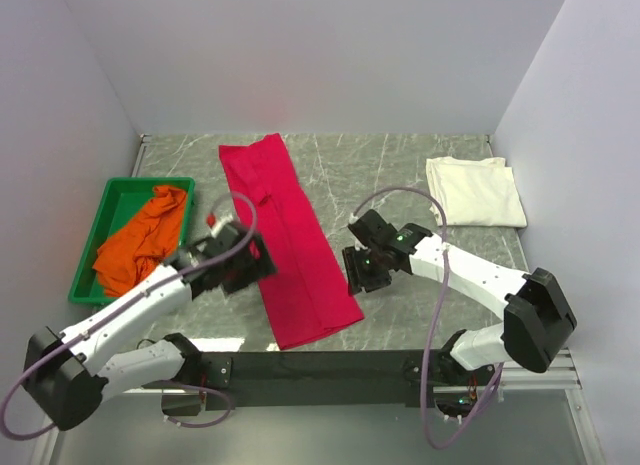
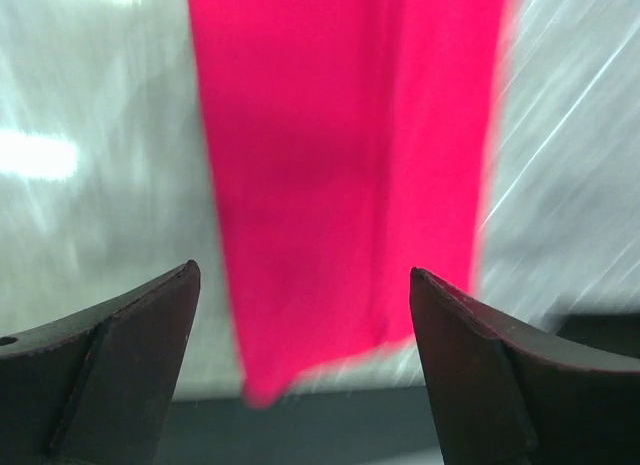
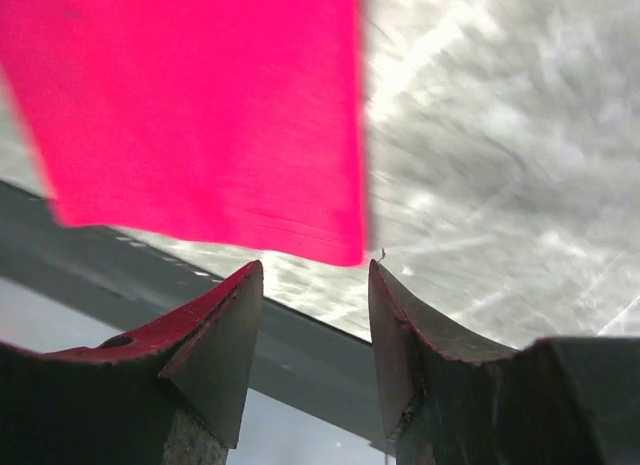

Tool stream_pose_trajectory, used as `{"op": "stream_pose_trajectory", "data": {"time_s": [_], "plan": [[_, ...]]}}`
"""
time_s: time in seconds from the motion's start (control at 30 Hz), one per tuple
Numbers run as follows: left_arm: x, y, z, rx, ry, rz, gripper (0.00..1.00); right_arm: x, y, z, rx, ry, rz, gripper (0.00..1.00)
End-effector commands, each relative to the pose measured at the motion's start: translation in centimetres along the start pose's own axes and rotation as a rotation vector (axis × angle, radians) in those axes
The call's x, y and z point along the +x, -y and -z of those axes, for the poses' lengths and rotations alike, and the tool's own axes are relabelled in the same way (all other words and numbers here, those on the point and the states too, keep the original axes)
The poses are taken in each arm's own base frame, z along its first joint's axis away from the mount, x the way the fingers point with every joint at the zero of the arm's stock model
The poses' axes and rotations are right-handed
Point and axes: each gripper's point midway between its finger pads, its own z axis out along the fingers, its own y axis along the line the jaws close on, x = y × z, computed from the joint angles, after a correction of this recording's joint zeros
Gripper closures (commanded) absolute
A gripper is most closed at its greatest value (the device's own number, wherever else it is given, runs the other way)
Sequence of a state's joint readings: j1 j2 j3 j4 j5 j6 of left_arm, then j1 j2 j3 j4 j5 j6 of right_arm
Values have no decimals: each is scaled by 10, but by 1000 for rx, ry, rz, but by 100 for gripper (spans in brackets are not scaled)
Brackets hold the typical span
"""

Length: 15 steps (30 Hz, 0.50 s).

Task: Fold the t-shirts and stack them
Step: Fold the tshirt

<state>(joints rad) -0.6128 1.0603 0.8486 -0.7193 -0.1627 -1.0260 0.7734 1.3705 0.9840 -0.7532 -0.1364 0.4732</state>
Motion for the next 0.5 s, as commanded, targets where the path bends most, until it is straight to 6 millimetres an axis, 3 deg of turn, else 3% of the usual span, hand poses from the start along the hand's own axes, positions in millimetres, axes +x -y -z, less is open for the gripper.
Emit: {"op": "stream_pose_trajectory", "data": {"time_s": [0.0, 0.03, 0.2, 0.47], "plan": [[74, -17, 10, -5, -213, 64, 10, 5, 10, -4, -3, 16, -44, 46], [99, -22, 10, -7, -272, 62, 10, 10, 10, -9, -26, 0, -49, 46], [154, -32, 17, -21, -412, 7, 15, 22, 13, -23, -43, -38, -66, 46], [187, -37, -4, -85, -533, -92, 30, 25, 16, -35, -32, -69, -89, 49]]}}
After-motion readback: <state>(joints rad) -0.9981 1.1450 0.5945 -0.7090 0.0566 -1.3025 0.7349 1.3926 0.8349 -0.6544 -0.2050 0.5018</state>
